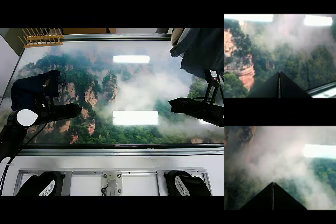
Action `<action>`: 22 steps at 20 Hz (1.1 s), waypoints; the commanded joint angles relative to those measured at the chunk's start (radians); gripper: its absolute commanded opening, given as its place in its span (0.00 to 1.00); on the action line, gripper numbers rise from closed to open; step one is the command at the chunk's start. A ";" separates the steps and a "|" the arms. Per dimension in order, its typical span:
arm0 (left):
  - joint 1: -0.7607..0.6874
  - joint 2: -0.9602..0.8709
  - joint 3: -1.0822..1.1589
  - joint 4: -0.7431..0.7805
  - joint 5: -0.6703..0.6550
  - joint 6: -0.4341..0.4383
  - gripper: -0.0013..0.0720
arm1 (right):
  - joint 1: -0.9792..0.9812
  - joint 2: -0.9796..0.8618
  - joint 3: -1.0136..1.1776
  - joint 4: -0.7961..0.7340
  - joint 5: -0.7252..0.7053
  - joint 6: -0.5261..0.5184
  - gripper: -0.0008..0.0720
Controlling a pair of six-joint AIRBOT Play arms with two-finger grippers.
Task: Fold the clothes and pants, and hang the long-sleeved shirts on hangers.
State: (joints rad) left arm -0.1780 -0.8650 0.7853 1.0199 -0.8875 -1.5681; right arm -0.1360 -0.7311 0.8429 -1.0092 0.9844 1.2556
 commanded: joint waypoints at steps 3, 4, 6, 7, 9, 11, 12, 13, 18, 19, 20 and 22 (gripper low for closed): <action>-0.001 0.000 0.000 0.000 0.000 0.000 0.03 | 0.001 0.000 0.000 0.000 0.000 0.000 0.04; -0.001 0.000 0.000 0.000 0.000 0.000 0.03 | 0.001 0.000 0.000 0.000 0.000 0.000 0.04; -0.001 0.000 0.000 0.000 0.002 0.000 0.03 | 0.001 0.000 0.000 0.000 0.000 0.000 0.04; -0.001 0.000 0.000 0.001 0.003 0.000 0.03 | 0.001 0.000 0.000 0.000 0.000 0.000 0.04; 0.000 0.000 0.000 0.000 0.029 0.000 0.03 | 0.001 0.000 0.000 0.000 0.000 0.000 0.04; 0.000 0.000 0.000 0.001 0.042 0.000 0.03 | 0.001 0.000 0.000 0.000 0.000 0.000 0.04; 0.000 0.000 0.000 0.002 0.046 0.000 0.03 | 0.001 0.000 0.000 0.000 0.000 0.000 0.04; 0.003 0.000 0.000 0.013 0.070 0.004 0.05 | 0.001 0.000 0.000 0.000 0.000 0.000 0.04; 0.233 -0.056 0.154 0.352 0.216 0.060 0.96 | 0.001 0.000 0.000 0.000 0.000 0.000 0.04; 0.318 -0.102 0.204 0.379 0.217 0.061 0.96 | 0.001 0.000 0.000 0.000 0.000 0.000 0.04; 0.406 -0.162 0.252 0.386 0.219 0.061 0.96 | 0.001 0.000 0.000 0.000 0.000 0.000 0.04; 0.546 -0.297 0.327 0.393 0.217 0.061 0.96 | 0.001 0.000 0.000 0.000 0.001 0.000 0.04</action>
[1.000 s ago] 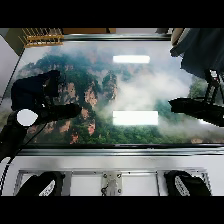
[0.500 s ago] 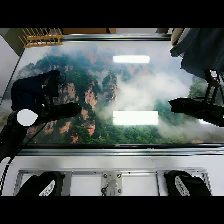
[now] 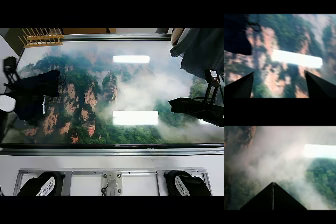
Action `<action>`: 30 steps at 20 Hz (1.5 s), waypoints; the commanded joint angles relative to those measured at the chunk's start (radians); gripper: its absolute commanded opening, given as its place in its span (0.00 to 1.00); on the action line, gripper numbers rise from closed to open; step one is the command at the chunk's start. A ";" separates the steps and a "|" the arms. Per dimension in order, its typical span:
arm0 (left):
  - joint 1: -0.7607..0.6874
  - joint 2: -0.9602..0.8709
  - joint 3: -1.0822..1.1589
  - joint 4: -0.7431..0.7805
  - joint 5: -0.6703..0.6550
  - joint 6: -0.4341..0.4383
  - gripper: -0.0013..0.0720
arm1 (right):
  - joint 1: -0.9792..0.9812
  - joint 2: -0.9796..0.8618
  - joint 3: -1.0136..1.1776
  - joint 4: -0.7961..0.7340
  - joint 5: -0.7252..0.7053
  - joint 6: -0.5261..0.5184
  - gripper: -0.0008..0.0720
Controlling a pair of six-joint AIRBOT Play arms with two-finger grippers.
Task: Fold the clothes and pants, and hang the long-sleeved shirts on hangers.
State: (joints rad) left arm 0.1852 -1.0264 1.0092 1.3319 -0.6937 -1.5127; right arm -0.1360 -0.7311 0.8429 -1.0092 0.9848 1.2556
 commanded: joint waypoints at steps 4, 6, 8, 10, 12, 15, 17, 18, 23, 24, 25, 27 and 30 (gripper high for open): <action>0.308 -0.414 0.185 0.082 0.028 0.005 0.96 | 0.001 0.000 0.000 0.000 0.000 0.000 0.04; 0.317 -0.532 0.211 0.085 0.060 0.005 0.96 | 0.001 0.000 0.000 0.000 0.000 0.000 0.04; 0.317 -0.632 0.256 0.091 0.068 0.006 0.96 | 0.001 0.000 0.000 0.000 0.000 0.000 0.04; 0.315 -0.705 0.306 0.091 0.062 0.006 0.96 | 0.001 0.000 0.000 0.000 0.000 0.000 0.04; 0.315 -0.760 0.360 0.091 0.036 0.006 0.96 | 0.001 0.000 0.000 0.000 0.000 0.000 0.04; 0.315 -0.816 0.435 0.089 -0.060 0.003 0.96 | 0.001 0.000 0.000 0.000 0.000 0.000 0.04; 0.315 -0.823 0.463 0.087 -0.118 -0.023 0.28 | 0.001 0.000 0.000 0.000 0.000 0.000 0.04; 0.312 -0.819 0.480 0.081 -0.146 -0.022 0.02 | 0.001 0.000 0.000 0.000 0.000 0.000 0.04; 0.199 -0.657 0.552 0.081 -0.188 0.005 0.03 | 0.001 0.000 0.000 0.000 0.000 0.000 0.04; 0.146 -0.603 0.565 0.081 -0.194 0.025 0.03 | 0.001 0.000 0.000 0.000 0.000 0.000 0.04; 0.090 -0.552 0.573 0.081 -0.199 0.041 0.03 | 0.001 0.000 0.000 0.000 0.000 0.000 0.04; -0.047 -0.439 0.561 0.081 -0.202 0.066 0.03 | 0.001 0.000 0.000 0.000 0.000 0.000 0.04; -0.281 -0.294 0.510 0.082 -0.209 0.068 0.03 | 0.001 0.000 0.000 0.000 0.000 0.000 0.04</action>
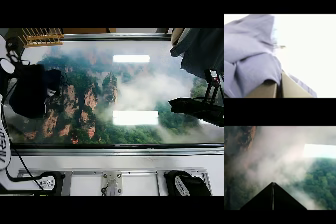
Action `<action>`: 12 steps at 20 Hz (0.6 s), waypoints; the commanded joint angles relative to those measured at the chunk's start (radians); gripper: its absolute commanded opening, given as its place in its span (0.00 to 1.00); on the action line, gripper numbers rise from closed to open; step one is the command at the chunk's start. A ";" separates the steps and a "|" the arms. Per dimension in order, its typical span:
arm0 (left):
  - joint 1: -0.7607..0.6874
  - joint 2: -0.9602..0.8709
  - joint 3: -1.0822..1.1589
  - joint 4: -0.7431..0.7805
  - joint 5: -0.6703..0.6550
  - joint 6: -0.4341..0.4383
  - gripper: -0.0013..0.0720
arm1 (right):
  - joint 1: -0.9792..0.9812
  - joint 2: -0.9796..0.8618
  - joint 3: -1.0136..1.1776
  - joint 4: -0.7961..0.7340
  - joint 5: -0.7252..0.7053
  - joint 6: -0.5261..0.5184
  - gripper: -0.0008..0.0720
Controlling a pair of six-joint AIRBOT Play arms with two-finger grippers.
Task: Fold the clothes and pants, and hang the long-sleeved shirts on hangers.
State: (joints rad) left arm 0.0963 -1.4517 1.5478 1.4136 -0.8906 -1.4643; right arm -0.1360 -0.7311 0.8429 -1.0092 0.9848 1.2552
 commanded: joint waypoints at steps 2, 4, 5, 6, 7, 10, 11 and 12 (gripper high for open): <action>-0.345 0.202 -0.085 0.000 -0.019 0.019 0.03 | 0.001 0.000 0.000 0.000 0.000 0.001 0.04; -0.507 0.263 -0.171 0.000 -0.024 0.019 0.03 | 0.001 0.000 0.000 0.000 0.000 0.001 0.04; -0.583 0.283 -0.214 0.000 -0.024 0.018 0.03 | 0.001 0.000 0.000 0.003 0.000 0.001 0.04; -0.663 0.299 -0.258 0.000 -0.025 0.018 0.03 | 0.001 0.000 0.000 0.010 0.000 0.001 0.04; -0.735 0.310 -0.301 0.000 -0.024 0.018 0.03 | 0.001 0.000 0.000 0.018 0.000 0.001 0.04; -0.948 0.311 -0.416 0.000 -0.018 0.016 0.03 | 0.001 0.000 0.000 0.020 0.000 0.001 0.04; -1.005 0.309 -0.448 0.000 -0.009 0.000 0.03 | 0.001 0.000 0.000 0.019 0.000 0.001 0.04; -1.053 0.310 -0.477 0.000 0.010 -0.047 0.15 | 0.001 0.000 0.000 0.019 0.000 0.001 0.04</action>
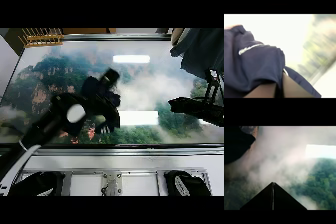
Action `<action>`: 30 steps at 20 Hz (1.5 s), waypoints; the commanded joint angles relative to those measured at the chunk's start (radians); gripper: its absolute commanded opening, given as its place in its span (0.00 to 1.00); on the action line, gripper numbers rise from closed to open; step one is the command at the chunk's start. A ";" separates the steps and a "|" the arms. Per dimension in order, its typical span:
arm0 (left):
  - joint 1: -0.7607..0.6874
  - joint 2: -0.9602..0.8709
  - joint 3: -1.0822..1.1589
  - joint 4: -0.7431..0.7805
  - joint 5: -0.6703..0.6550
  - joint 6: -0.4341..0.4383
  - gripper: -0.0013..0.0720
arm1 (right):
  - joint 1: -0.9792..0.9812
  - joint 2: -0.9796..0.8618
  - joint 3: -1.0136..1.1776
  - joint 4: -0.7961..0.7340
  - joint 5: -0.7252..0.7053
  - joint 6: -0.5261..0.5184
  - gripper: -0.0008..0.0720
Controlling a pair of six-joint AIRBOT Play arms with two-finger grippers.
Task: Fold the clothes and pants, and hang the long-sleeved shirts on hangers.
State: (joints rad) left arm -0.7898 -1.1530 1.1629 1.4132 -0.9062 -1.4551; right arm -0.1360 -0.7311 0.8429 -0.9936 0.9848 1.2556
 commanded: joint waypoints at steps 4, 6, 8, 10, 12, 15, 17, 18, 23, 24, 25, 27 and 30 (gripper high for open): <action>-0.137 0.034 -0.067 0.011 -0.021 -0.209 0.96 | 0.001 0.000 0.000 0.004 0.000 0.000 0.04; -0.001 0.098 -0.071 0.010 -0.033 -0.283 0.96 | 0.001 0.000 0.000 0.004 0.000 0.000 0.04; 0.183 0.182 -0.135 0.009 -0.037 -0.356 0.96 | 0.001 0.000 0.000 0.004 0.000 0.000 0.04; 0.380 0.259 -0.242 0.007 -0.047 -0.399 0.96 | 0.001 0.000 0.000 0.004 0.000 0.000 0.04; 0.572 0.317 -0.372 0.002 -0.058 -0.404 0.96 | 0.001 0.000 0.000 0.004 0.000 0.000 0.04; 0.817 0.349 -0.533 -0.050 -0.076 -0.399 0.96 | 0.001 -0.001 0.000 0.004 0.000 0.000 0.04; 0.937 0.348 -0.617 -0.183 -0.071 -0.313 0.96 | 0.001 -0.001 0.000 0.004 0.000 0.000 0.04; 0.969 0.348 -0.652 -0.251 -0.060 -0.259 0.96 | 0.001 -0.001 0.000 0.004 0.000 0.000 0.04; 0.973 0.347 -0.779 -0.341 -0.002 -0.182 0.96 | 0.001 -0.002 0.000 0.004 0.000 0.000 0.04; 0.956 0.347 -0.790 -0.341 0.012 -0.182 0.96 | 0.001 -0.006 0.000 0.004 0.000 0.000 0.04; 0.935 0.341 -0.793 -0.340 0.028 -0.182 0.96 | 0.001 -0.011 0.000 0.004 0.000 0.000 0.04; 0.880 0.289 -0.780 -0.339 0.053 -0.182 0.96 | 0.002 -0.029 0.000 0.013 0.000 0.000 0.04; 0.803 0.153 -0.726 -0.336 0.061 -0.182 0.84 | 0.002 -0.059 0.000 0.060 0.000 0.000 0.04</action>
State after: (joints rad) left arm 0.0738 -0.9077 0.4080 1.0847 -0.8661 -1.6436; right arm -0.1356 -0.7666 0.8429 -0.9699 0.9844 1.2556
